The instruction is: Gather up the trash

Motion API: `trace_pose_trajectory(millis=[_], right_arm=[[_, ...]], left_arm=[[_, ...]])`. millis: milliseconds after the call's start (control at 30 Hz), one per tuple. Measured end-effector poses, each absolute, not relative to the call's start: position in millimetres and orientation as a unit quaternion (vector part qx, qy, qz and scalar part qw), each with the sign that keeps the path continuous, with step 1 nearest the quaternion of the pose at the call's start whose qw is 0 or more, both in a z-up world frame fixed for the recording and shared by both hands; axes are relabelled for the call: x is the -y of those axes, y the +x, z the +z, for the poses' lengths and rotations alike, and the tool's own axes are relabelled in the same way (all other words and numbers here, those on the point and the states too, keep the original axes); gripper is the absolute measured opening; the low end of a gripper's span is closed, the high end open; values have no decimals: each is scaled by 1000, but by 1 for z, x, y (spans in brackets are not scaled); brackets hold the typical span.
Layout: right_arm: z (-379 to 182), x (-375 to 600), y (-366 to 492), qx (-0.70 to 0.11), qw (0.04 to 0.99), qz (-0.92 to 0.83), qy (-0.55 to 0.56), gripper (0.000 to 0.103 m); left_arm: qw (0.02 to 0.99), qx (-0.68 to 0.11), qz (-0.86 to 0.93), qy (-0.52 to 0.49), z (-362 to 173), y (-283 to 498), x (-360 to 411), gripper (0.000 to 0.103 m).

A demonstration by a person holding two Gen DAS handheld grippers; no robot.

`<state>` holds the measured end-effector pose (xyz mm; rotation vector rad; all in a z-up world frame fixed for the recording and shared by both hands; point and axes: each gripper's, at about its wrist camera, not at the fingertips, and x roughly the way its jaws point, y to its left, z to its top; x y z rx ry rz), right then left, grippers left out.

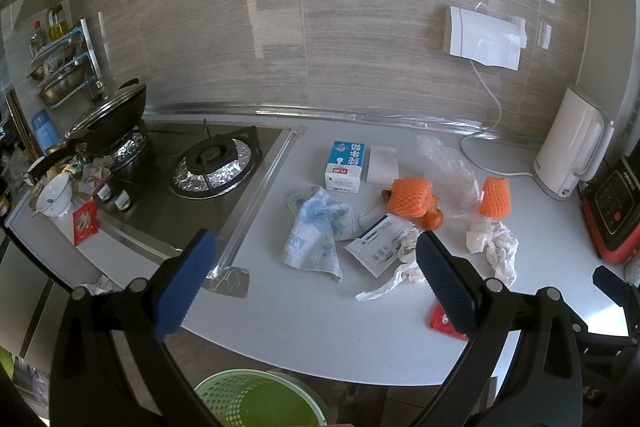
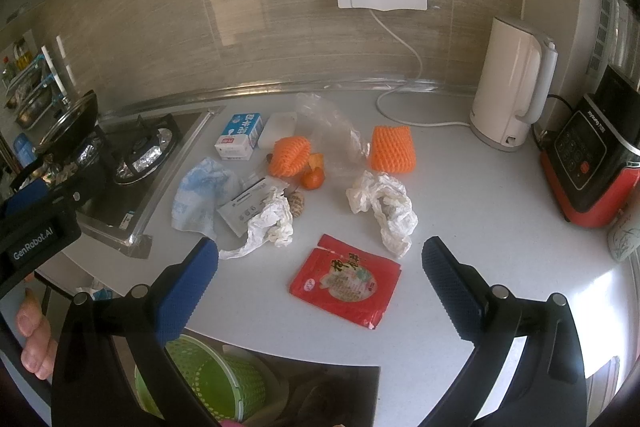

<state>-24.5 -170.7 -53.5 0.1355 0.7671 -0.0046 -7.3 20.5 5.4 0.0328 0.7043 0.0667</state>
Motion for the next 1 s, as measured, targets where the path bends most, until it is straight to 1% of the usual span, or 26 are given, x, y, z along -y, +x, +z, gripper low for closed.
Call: trace_pose_trajectory(millis=[300, 433, 633, 1000], right_arm=[[-58, 172, -25, -375, 925, -5, 66, 101], [-67, 174, -22, -370, 927, -15, 49, 101], [-89, 179, -10, -381, 924, -21, 30, 101], [-135, 200, 21, -399, 916, 2, 36, 101]], left_arm=[[937, -348, 28, 21, -1, -1, -26, 95], [939, -342, 16, 36, -11, 5, -30, 95], [939, -340, 18, 50, -40, 23, -38, 95], [920, -386, -10, 68, -109, 81, -39, 95]])
